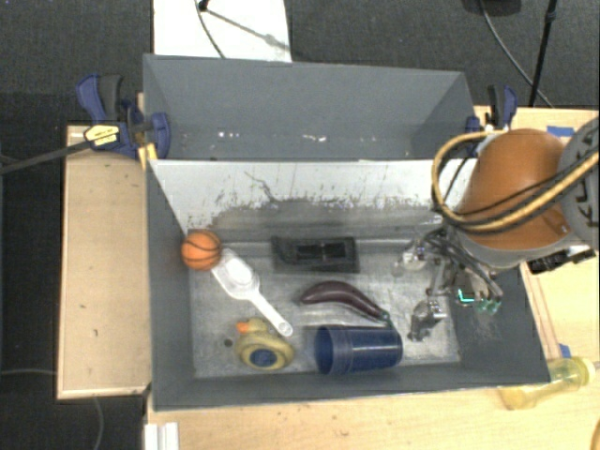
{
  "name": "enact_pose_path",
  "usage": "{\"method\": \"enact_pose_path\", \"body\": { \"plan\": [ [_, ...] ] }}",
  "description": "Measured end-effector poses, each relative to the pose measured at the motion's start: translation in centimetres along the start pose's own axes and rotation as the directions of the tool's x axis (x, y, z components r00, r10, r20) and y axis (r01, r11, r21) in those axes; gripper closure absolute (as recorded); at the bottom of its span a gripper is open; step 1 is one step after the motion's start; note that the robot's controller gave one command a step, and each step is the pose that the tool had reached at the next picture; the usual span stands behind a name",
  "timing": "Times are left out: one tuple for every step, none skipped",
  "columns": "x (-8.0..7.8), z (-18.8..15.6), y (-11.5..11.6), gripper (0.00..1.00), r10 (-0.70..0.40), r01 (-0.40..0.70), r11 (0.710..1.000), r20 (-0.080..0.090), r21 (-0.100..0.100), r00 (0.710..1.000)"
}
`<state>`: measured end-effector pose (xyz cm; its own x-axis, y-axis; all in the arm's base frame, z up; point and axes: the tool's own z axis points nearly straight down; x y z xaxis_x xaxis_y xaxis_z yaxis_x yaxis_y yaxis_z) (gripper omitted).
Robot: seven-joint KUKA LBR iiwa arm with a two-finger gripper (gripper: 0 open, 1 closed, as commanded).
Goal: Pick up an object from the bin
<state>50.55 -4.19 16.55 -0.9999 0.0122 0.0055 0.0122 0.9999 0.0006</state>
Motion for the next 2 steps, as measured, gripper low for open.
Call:
{"method": "enact_pose_path", "body": {
  "plan": [
    [-0.2, -0.4, 0.0, 0.00, -0.001, 0.001, 1.000, 0.008, 0.001, 1.000],
    [1.5, 8.5, 5.5, 1.00, -0.055, 0.055, 0.998, 0.005, 0.008, 0.998]
  ]
}}
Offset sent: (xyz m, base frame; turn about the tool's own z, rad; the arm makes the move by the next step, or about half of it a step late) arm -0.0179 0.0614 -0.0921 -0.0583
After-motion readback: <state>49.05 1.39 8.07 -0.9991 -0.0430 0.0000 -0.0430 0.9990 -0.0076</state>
